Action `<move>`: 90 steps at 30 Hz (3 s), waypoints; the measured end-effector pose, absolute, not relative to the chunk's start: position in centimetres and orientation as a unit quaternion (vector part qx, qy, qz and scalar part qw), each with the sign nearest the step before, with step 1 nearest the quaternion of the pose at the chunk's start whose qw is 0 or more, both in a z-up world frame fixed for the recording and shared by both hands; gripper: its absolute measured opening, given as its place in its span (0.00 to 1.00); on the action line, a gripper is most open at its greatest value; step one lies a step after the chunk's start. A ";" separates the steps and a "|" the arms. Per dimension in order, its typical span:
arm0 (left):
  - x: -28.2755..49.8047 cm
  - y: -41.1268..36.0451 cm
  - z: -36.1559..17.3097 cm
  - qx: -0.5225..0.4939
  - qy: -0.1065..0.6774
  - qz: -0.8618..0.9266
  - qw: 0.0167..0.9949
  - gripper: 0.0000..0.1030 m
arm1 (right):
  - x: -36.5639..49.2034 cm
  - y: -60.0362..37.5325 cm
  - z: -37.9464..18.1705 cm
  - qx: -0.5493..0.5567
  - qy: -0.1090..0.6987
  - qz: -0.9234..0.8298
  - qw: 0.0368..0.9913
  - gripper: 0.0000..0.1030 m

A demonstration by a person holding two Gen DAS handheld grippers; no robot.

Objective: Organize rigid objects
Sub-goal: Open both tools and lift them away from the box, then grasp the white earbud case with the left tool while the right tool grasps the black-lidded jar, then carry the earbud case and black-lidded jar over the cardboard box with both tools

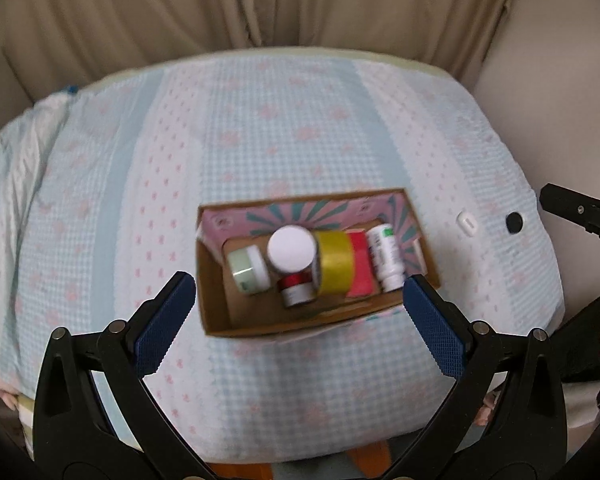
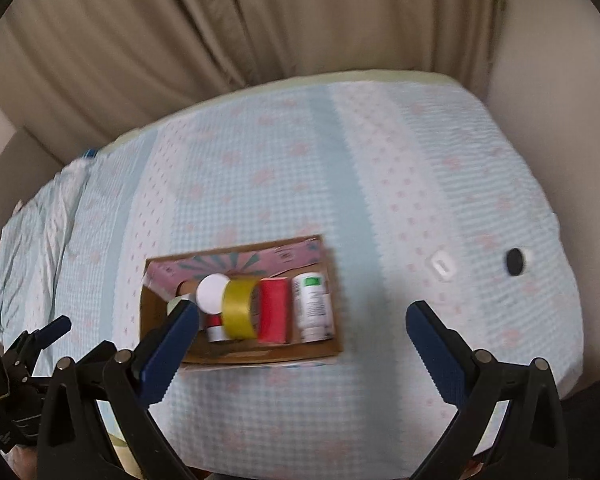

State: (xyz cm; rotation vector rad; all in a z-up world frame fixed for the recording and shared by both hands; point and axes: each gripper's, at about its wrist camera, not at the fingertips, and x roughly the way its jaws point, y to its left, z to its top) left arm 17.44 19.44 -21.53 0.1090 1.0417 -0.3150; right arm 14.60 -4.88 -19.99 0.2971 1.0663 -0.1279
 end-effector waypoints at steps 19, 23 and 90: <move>14.2 -4.8 -18.2 0.027 0.458 -0.112 0.882 1.00 | 7.8 -28.8 -19.9 0.104 0.485 -0.100 0.863 1.00; 14.2 -8.5 -19.6 0.014 0.469 -0.092 0.878 1.00 | 8.1 -32.7 -20.6 0.107 0.485 -0.094 0.863 1.00; 21.9 -21.6 -48.1 -0.062 0.522 -0.042 0.849 0.43 | 15.9 -39.8 -46.8 0.060 0.535 -0.094 0.837 0.45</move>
